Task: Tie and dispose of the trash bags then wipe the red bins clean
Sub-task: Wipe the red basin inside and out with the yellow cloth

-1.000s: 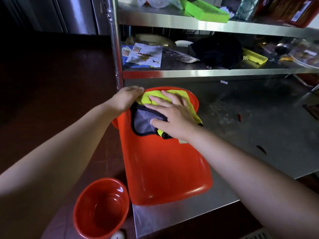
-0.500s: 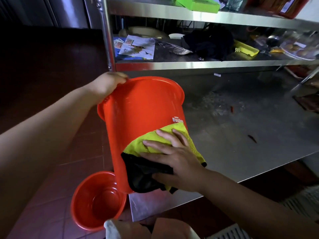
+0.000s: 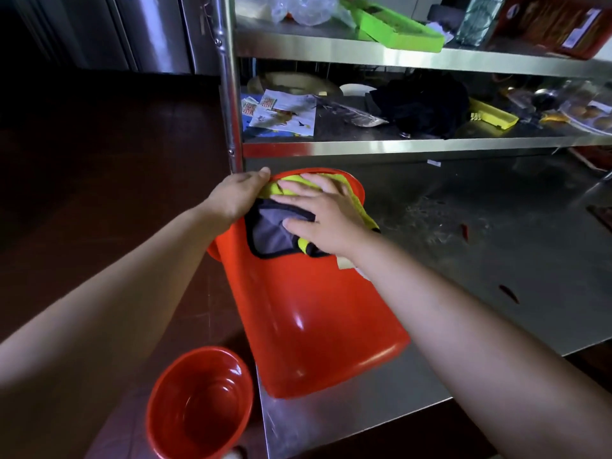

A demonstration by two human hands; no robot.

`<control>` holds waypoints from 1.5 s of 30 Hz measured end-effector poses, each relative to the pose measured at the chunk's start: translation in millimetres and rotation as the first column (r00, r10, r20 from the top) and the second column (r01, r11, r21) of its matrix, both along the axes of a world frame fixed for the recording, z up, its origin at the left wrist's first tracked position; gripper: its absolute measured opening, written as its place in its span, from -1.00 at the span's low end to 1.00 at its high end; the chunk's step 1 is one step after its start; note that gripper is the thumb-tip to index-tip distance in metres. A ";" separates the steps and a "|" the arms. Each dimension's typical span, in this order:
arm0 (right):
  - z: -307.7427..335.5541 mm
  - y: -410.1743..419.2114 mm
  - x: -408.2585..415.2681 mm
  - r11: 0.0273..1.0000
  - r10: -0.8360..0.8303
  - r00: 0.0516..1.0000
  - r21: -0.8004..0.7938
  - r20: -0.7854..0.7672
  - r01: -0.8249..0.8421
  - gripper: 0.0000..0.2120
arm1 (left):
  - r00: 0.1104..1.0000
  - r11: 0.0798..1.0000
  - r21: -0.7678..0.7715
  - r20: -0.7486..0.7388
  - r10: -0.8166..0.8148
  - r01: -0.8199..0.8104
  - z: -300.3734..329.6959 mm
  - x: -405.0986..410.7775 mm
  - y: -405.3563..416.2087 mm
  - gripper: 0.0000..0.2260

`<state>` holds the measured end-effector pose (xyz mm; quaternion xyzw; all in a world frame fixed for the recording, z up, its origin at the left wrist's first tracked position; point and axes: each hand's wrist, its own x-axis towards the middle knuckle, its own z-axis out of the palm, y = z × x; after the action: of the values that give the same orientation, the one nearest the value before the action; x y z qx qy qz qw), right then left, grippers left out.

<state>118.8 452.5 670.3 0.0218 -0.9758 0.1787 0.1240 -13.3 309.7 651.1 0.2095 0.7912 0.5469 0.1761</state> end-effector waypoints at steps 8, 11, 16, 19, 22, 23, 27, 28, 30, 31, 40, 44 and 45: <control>-17.7 25.0 13.8 0.870 -0.111 0.994 -0.486 -0.018 0.089 -0.57 | 0.981 0.992 0.099 -0.170 0.098 -0.082 -17.4 14.6 -42.6 -0.53; -24.4 32.1 21.1 0.677 -0.204 0.974 -0.703 0.103 0.216 -0.72 | 0.984 0.987 0.125 -0.138 0.114 -0.097 -19.2 21.7 -54.9 -0.54; -26.7 34.2 23.1 0.407 -0.325 0.918 -0.843 0.228 0.353 -0.94 | 0.992 0.980 0.157 -0.012 0.123 -0.119 -26.0 25.4 -71.7 -0.62; -16.3 23.0 18.6 0.533 -0.323 0.909 -0.743 0.263 0.404 -0.92 | 0.993 0.980 0.161 0.010 0.118 -0.118 -26.5 31.0 -78.8 -0.66; -7.6 5.0 18.0 0.766 -0.305 0.938 -0.543 0.163 0.344 -0.66 | 0.996 0.985 0.145 0.020 0.091 -0.092 -26.7 36.0 -81.1 -0.66; -6.8 -2.0 20.0 0.857 -0.309 0.943 -0.393 0.124 0.333 -0.55 | 0.997 0.987 0.147 0.030 0.066 -0.070 -26.3 36.7 -80.8 -0.65; -7.0 -43.7 33.0 0.939 -0.322 0.943 0.155 0.080 0.307 -0.24 | 1.000 0.986 0.164 0.007 -0.004 0.003 -9.3 32.0 -65.4 -0.72; -8.6 -57.6 36.4 0.933 -0.300 0.951 0.232 0.076 0.276 -0.22 | 0.999 0.986 0.167 -0.025 -0.023 0.026 -1.7 28.8 -57.1 -0.77; -14.7 -84.5 42.6 0.923 -0.207 0.977 0.341 0.048 0.179 -0.25 | 0.995 0.990 0.121 -0.066 -0.070 0.077 14.4 23.1 -39.9 -0.80; -17.9 -93.8 44.9 0.917 -0.159 0.987 0.375 0.025 0.138 -0.29 | 0.994 0.994 0.059 -0.064 -0.090 0.093 20.0 20.2 -32.9 -0.78; -15.5 -53.8 40.0 0.945 -0.070 0.997 0.324 0.041 0.053 -0.46 | 0.997 0.995 0.076 -0.030 -0.068 0.070 7.6 21.5 -28.2 -0.58; -19.7 -40.7 42.2 0.914 -0.027 0.998 0.407 0.054 0.003 -0.45 | 0.994 0.965 0.250 0.053 -0.094 0.078 -13.8 37.7 -32.9 -0.54; -19.9 -37.9 42.2 0.913 -0.021 0.999 0.407 0.047 0.000 -0.45 | 0.994 0.963 0.258 0.046 -0.097 0.082 -17.2 39.7 -33.1 -0.51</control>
<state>161.0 414.6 650.4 0.0373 -0.9946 -0.0284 0.0930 26.4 276.6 633.8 0.2498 0.6983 0.6417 0.1952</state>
